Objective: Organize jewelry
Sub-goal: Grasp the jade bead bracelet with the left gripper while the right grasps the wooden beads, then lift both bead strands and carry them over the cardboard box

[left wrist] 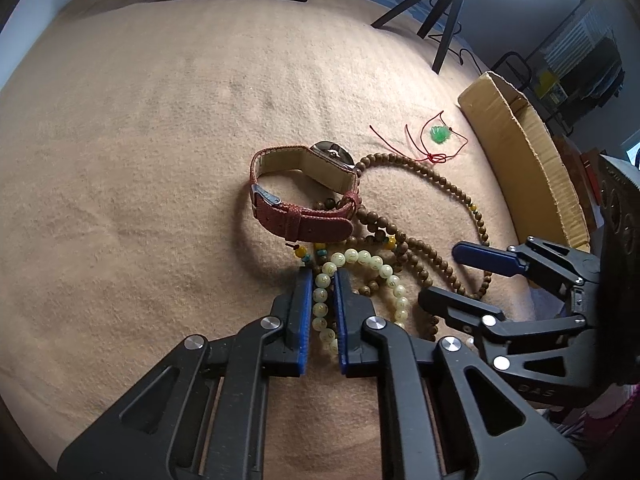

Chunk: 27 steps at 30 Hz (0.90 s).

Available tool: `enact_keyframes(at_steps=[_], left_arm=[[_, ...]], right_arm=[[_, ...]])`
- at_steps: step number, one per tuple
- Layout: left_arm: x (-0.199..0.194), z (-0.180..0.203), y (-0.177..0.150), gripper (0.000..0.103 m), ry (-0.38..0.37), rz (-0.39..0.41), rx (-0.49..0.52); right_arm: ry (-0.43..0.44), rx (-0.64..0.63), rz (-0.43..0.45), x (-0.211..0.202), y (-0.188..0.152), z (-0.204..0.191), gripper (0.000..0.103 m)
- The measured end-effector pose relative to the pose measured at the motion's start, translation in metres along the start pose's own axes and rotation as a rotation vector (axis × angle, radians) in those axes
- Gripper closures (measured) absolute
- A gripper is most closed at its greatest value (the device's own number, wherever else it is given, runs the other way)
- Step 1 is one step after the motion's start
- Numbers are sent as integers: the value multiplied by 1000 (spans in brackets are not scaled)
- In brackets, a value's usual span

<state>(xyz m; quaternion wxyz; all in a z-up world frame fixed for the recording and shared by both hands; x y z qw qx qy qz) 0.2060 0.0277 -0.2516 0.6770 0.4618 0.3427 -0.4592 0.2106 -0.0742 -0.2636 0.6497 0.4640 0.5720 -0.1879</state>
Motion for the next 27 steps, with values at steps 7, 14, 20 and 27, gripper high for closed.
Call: enact_keyframes(at_steps=[7,14,20,27], left_arm=[[-11,0,3,98,-15,29,-15],[-32,5,6,98,-42,56,-20],[-53,14,14,98,-51,112,-3],[-65,21,19,98,-59,145,0]], right_arm=[[-42,-32,3,3,-1,-2,89],[-21,-10,25,0,-1,-4,98],[-23,0,67,-15,4,-1,98],[-39,0,152,-49,11,-4,98]])
Point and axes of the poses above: each gripper's, at about its wrist camera, not at the fingertips, and x roughly the way its jaws point, z to its right, y to its top, the point moved 8 cm from there along x, roughly the way its jaws point, and after that the axes turned 6 degrees about -x, right-handed, at the moved point
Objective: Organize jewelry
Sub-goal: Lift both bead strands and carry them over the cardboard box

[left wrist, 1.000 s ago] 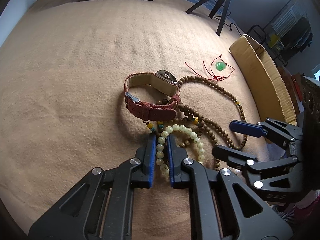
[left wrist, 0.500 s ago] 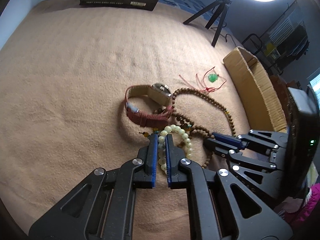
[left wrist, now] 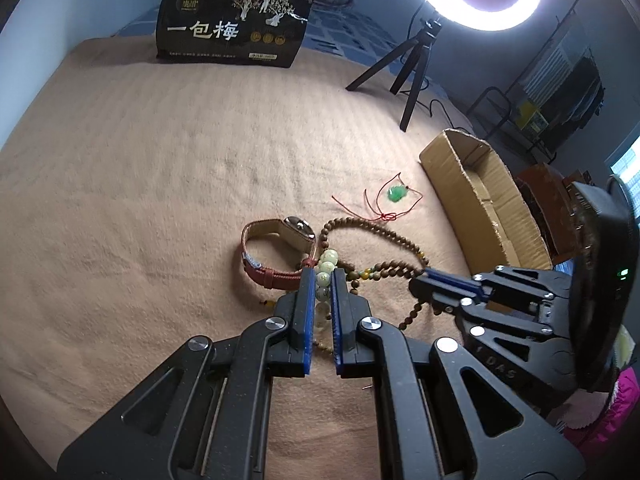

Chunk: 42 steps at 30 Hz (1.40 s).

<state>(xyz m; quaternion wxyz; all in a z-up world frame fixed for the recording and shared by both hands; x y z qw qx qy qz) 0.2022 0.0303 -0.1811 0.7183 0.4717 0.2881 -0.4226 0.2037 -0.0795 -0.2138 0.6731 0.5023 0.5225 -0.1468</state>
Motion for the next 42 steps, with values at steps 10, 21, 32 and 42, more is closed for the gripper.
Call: enact_keyframes(at_steps=[10,21,32,42], left_arm=[[-14,21,9,98,-28,37,15],[-29,58,16,98,-83,79,51],[-34,100,19,98,-122,107,100],[-39,148,22,98,-171,134,157]], right_arm=[[-4,35,136,-52,26,15,98],[-38,96,265,-111,42,46,98],[-71,181,367,-158,46,86,98],[-137,264,461,-199,43,133,98]])
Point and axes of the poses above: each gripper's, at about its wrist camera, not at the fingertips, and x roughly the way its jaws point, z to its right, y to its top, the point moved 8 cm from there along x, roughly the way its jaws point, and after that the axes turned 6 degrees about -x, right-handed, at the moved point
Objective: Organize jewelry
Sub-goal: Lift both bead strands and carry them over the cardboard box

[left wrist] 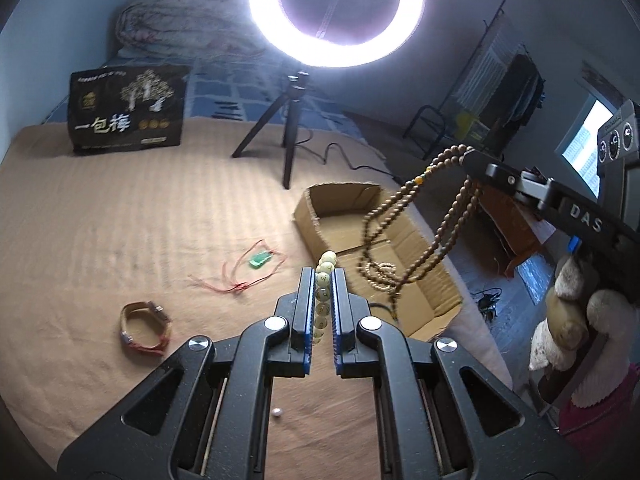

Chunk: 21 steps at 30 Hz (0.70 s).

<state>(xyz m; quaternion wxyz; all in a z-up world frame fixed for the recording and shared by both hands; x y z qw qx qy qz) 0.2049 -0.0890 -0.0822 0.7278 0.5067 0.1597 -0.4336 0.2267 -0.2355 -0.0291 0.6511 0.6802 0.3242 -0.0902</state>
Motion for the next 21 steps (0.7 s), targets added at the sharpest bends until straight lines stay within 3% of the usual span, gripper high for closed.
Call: enact_keyframes(at_steps=[8,21], left_arm=[[20,31,2,98,-37,-13,22],[79,73,-14,98,-46,-79,77]], right_arm=[[-56,46,16,-7,2,39,98],[-115,112,-27,19,-11,90,98]])
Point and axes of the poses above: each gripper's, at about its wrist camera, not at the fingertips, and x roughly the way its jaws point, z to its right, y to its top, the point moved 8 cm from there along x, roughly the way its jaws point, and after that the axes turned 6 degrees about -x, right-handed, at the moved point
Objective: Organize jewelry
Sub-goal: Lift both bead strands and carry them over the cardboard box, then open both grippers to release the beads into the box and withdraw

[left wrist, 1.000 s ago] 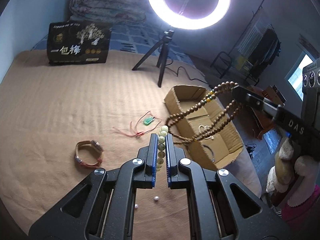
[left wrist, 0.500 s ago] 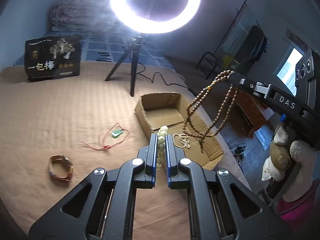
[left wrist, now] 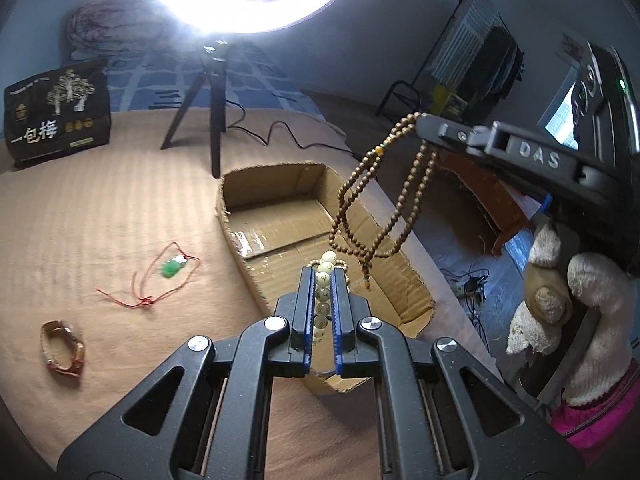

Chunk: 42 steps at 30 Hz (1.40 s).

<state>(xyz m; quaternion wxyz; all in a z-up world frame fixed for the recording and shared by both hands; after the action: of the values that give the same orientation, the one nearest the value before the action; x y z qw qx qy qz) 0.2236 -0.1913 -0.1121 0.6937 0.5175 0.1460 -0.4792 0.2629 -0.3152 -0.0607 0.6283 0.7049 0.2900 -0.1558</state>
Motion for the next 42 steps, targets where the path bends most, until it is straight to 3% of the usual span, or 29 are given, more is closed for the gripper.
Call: enact_keyframes(at_steps=[9,18,31,33,35,37,42], left_arm=[[30,10,-12,98,15,-59,23],[48,12,-23,98,22,-96,34],[50,13,-23,98,7,-100,30],[49,12,-22,95,18,-94,34],[47,10,-21,74,27,-87,31],[45,8,-20,74,31,-83,25],[37,3,-20,74,39,-75,33]], right_arm=[[-31,36,-48,25,-12,25,98],[-40,25,-108,45,-22,25,98],[-58,16,-163,48,-30,25,98],[-62,13,-167,47,-30,25,94],[-67,7,-168,47,-30,24,76],[-74,5,-163,44,-29,24,64],[-84,2,-155,37,-27,23,63]])
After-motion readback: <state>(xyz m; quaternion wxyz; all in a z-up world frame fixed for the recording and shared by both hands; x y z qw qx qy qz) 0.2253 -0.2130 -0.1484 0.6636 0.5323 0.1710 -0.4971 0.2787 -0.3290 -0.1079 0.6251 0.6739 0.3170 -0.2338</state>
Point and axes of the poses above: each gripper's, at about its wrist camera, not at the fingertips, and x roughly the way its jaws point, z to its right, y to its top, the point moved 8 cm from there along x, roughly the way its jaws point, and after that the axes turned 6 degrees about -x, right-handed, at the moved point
